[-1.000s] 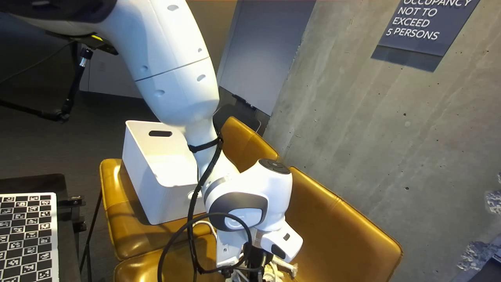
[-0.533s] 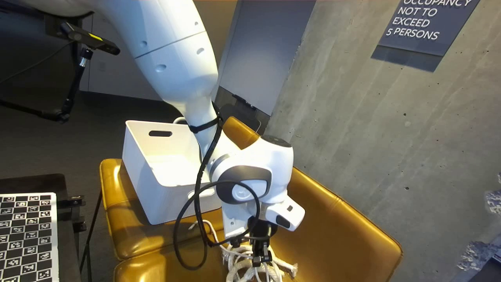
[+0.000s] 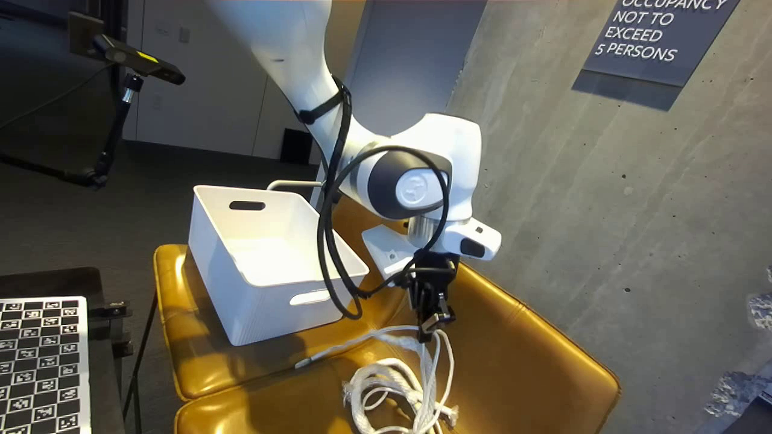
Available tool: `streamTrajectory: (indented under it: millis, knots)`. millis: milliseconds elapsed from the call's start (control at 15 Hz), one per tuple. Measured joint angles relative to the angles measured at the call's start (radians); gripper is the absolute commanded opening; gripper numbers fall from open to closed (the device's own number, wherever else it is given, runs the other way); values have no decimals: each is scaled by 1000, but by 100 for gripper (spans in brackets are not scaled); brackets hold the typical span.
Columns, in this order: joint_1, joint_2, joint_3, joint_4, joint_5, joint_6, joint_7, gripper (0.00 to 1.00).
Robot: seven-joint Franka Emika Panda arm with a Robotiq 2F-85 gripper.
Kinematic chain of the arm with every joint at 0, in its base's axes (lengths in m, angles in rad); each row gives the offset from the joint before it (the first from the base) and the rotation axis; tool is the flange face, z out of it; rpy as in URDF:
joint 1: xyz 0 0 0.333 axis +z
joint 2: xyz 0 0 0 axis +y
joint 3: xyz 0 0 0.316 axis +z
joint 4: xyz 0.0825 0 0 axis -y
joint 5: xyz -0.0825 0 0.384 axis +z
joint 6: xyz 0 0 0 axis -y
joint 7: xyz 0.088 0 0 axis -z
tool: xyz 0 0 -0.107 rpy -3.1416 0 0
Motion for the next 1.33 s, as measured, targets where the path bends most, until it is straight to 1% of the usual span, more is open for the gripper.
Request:
streamTrajectory:
  millis: [200, 333, 400, 467, 533, 667, 733, 933, 1000, 1067, 1133, 1200, 1333]
  knots:
    - [-1, -42, 1, -10, -27, -46, -14, 1]
    - [-3, -50, 1, -25, -38, -56, -25, 1]
    - [-4, -50, 1, -34, -40, -57, -32, 29]
    - [-6, -50, 2, -45, -42, -57, -38, 32]
    - [-7, -50, 2, -56, -43, -57, -42, 37]
    - [-9, -49, 2, -80, -48, -57, -51, 51]
    - [-10, -49, 2, -91, -52, -56, -54, 13]
    - [-18, -49, 2, -114, -58, -56, -63, 10]
    - [-21, -49, 2, -119, -58, -56, -65, 26]
    - [-25, -49, 2, -121, -59, -56, -67, 38]
    - [-30, -49, 2, -124, -59, -55, -69, 41]
    - [-35, -48, 2, -129, -59, -54, -73, 47]
    - [-48, -40, 6, -139, -58, -42, -87, 61]
